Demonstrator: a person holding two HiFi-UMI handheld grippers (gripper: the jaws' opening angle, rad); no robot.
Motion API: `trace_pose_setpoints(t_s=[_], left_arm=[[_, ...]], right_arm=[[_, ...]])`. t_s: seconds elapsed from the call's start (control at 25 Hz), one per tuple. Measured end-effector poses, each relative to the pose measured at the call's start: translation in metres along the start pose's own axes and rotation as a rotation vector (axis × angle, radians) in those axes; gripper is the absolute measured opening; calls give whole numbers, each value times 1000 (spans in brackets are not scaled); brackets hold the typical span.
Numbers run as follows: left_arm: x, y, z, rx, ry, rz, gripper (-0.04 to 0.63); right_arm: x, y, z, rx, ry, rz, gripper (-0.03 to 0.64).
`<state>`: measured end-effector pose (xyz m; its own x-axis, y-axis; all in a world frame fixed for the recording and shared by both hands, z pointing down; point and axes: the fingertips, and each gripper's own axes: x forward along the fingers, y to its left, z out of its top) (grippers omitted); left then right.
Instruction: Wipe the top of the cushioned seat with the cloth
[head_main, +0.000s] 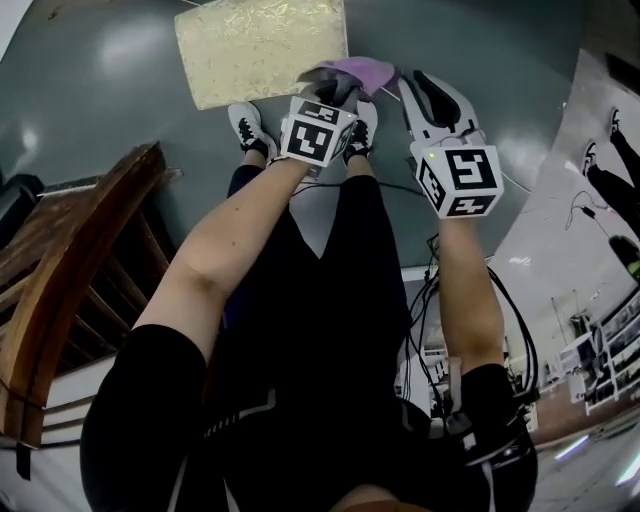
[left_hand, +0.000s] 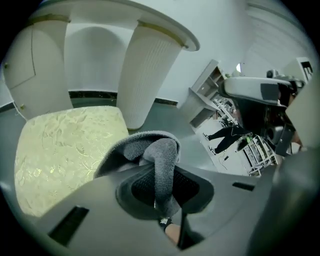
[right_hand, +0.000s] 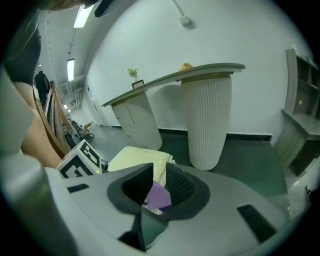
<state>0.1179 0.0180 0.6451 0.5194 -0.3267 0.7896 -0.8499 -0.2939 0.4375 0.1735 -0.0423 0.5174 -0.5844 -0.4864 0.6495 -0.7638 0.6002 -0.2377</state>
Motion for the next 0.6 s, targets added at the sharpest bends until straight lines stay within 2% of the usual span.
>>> trace_pose_setpoints(t_s=[0.08,0.16,0.32,0.48,0.6], left_arm=[[14,10,-7,-50,8,14,48],[28,19,-14,-68,24,21,48],[42,35,-22,-71,59,58,48],[43,35,-25,-58,70,46,48],[41,37,-26,-86,66,32,48]], right_arm=[[4,-8,-9,24,1,-7,81],[7,-14,-15,46,-2,-12,81],[11,-21,-18,48,-1,-11,78],[11,-22,-17,53,0,-19,74],[13,-17,-15,62,4,-17,74]])
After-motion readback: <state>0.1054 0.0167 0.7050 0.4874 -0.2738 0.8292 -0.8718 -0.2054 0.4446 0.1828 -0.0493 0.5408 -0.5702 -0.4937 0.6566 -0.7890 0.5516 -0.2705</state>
